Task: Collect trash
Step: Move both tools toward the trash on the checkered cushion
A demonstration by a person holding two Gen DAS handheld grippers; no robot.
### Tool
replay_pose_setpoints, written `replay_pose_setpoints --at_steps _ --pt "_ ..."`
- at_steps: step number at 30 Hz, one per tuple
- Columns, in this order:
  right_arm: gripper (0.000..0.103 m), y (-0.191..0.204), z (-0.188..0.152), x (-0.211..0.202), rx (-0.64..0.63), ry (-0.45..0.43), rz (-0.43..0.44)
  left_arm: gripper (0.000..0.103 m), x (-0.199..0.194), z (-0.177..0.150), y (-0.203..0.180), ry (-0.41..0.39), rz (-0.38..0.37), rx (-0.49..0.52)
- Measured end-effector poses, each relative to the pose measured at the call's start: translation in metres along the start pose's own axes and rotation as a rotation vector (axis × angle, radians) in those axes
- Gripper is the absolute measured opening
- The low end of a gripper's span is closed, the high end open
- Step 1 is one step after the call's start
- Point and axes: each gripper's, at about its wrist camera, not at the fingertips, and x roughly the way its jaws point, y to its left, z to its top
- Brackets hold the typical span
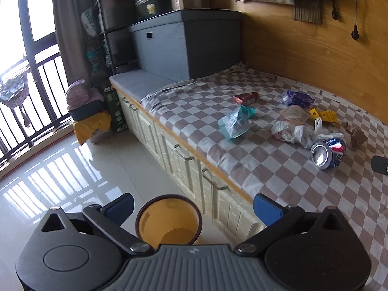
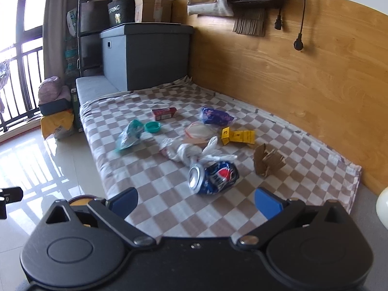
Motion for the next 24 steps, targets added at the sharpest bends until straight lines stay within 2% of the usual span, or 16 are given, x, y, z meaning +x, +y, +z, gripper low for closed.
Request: replay_pose_setpoints --at_steps 7,12,16,19,24 --pt "0.103 -0.027 0.011 0.041 0.028 -0.013 0.068 0.103 0.054 0.037 -0.016 0.000 -0.076 -0.024" --pt "0.103 -0.048 0.020 0.083 0.042 0.020 0.038 0.103 0.101 0.066 -0.035 -0.005 -0.104 -0.027" --pt "0.103 -0.069 0.029 0.112 0.075 -0.002 0.024 0.103 0.142 0.090 -0.048 0.020 -0.100 -0.026" --pt "0.103 -0.078 0.039 0.134 0.052 0.004 0.022 0.103 0.169 0.105 -0.056 0.033 -0.092 -0.034" --pt "0.103 -0.084 0.057 0.173 -0.012 0.032 0.077 0.103 0.208 0.125 -0.070 0.052 -0.090 -0.032"
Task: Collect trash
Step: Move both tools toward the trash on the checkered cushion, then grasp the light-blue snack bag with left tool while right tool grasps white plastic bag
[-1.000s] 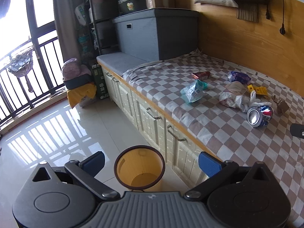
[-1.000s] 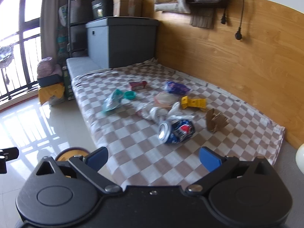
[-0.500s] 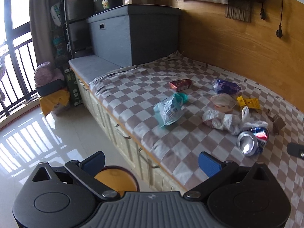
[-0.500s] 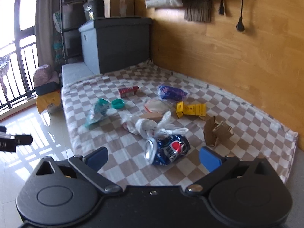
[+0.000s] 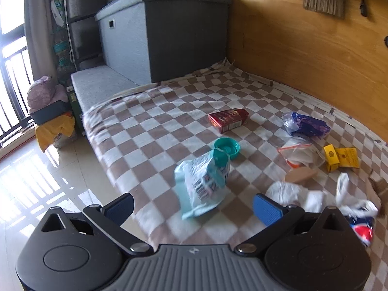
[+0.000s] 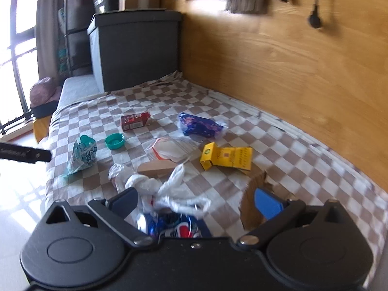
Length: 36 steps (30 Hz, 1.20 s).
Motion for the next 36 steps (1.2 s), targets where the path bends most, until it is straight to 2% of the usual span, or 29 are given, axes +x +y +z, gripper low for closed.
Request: replay_pose_setpoints --at_steps 3,7,11,15,17,19,28,30,32,34,36 --pt "0.103 0.004 0.009 0.022 -0.061 0.026 0.029 0.103 0.018 0.008 -0.005 0.032 -0.008 0.015" --pt "0.086 0.016 0.017 0.056 -0.190 0.095 0.125 0.103 0.034 0.010 -0.008 0.054 -0.017 0.043" --pt "0.082 0.037 0.018 0.090 -0.328 0.158 0.203 0.103 0.048 0.008 -0.008 0.074 -0.064 0.073" --pt "0.076 0.061 0.011 0.119 -0.472 0.224 0.215 0.103 0.061 0.012 -0.008 0.103 -0.088 0.081" --pt "0.076 0.069 0.008 0.127 -0.492 0.234 0.208 0.103 0.068 0.015 -0.007 0.119 -0.093 0.070" --pt "0.069 0.075 0.008 0.132 -0.489 0.242 0.224 0.100 0.075 0.018 -0.005 0.132 -0.092 0.045" --pt "0.051 0.092 0.003 0.135 -0.499 0.262 0.228 0.077 0.114 0.028 0.010 0.235 -0.081 -0.121" --pt "0.048 0.092 0.004 0.135 -0.495 0.263 0.226 0.067 0.120 0.023 0.015 0.271 -0.092 -0.159" --pt "0.046 0.090 0.005 0.133 -0.482 0.265 0.222 0.065 0.120 0.017 0.016 0.259 -0.106 -0.157" --pt "0.045 0.089 0.007 0.130 -0.479 0.261 0.214 0.056 0.114 0.016 0.016 0.245 -0.122 -0.136" --pt "0.044 0.087 0.010 0.127 -0.462 0.249 0.196 0.053 0.105 0.016 0.018 0.234 -0.115 -0.142"
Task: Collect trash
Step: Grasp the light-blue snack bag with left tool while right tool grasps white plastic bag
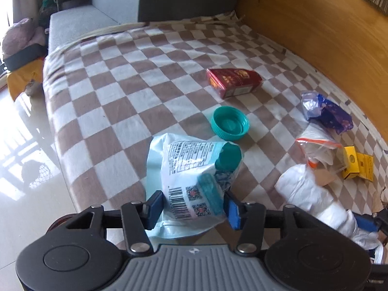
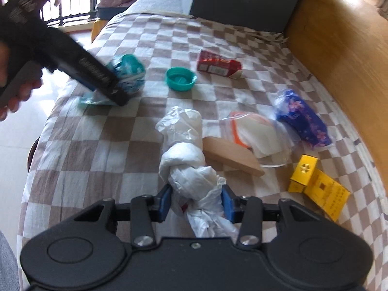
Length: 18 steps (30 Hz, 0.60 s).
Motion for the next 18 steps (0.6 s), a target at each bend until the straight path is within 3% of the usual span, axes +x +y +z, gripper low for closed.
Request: replay_pose_setpoints --at_steps 9,18 --pt "0.043 -0.009 0.019 -0.048 0.165 -0.120 -0.072 0.051 -0.066 -0.012 0.016 -0.128 -0.013 -0.020" --pt "0.043 0.018 0.027 -0.092 0.267 -0.156 -0.056 0.051 -0.137 -0.047 0.046 -0.212 -0.017 -0.025"
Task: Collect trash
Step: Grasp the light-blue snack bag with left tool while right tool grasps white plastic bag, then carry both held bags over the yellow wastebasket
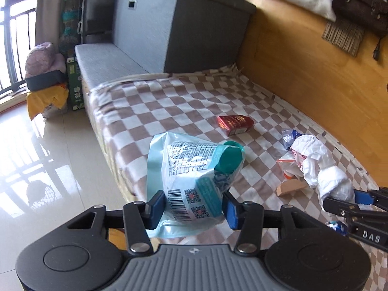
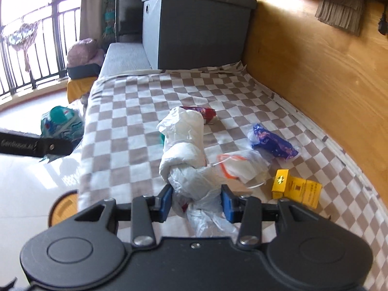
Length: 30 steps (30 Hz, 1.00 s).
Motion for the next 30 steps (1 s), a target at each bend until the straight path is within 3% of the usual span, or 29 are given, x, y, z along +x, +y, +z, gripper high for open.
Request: replay_pose_setpoints --at_steps 9,17,23,30 --pt "0.043 0.046 -0.013 -0.026 0.061 -0.006 0.021 0.051 -0.055 -0.030 0.050 -0.029 0.040 -0.029" --pt "0.043 0.104 -0.020 -0.018 0.058 0.019 0.083 0.051 -0.072 -0.056 0.101 -0.020 0.083 -0.062" --pt "0.043 0.152 -0.029 0.017 0.036 0.077 0.148 0.051 -0.058 -0.071 0.146 0.007 0.121 -0.136" --pt "0.043 0.208 -0.041 0.074 -0.005 0.175 0.224 0.051 -0.007 -0.092 0.193 0.092 0.156 -0.213"
